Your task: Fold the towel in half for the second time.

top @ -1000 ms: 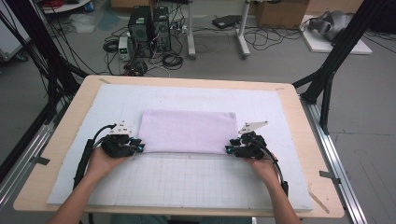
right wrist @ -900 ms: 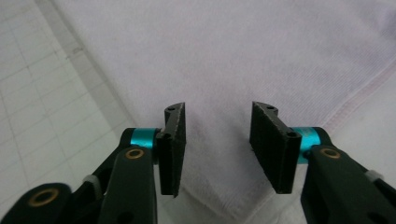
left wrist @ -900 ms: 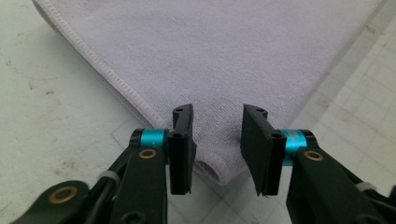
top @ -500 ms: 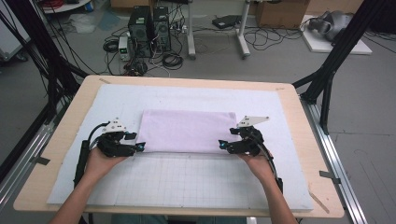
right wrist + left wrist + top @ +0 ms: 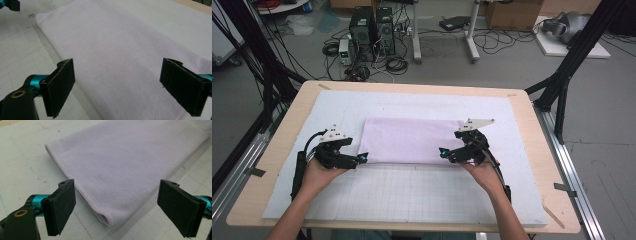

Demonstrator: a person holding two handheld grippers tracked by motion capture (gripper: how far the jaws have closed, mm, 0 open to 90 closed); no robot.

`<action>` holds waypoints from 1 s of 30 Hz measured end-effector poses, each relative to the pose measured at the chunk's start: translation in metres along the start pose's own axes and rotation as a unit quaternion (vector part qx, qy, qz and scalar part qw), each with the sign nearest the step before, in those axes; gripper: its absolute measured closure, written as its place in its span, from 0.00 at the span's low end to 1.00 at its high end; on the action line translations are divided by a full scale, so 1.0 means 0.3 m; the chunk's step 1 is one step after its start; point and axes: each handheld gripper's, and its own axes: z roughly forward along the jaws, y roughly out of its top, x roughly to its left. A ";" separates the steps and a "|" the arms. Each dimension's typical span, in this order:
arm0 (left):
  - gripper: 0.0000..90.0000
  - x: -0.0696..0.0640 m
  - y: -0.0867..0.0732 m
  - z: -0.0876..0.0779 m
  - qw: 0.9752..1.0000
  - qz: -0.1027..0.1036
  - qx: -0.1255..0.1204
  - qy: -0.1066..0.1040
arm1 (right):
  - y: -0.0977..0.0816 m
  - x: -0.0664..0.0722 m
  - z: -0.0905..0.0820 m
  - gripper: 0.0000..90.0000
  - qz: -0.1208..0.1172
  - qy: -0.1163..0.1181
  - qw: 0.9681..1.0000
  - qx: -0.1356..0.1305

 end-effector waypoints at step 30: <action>0.16 -0.080 -0.064 -0.126 1.000 0.020 -0.021 0.004 | -0.152 0.044 -0.157 0.13 0.000 -0.004 1.000 -0.027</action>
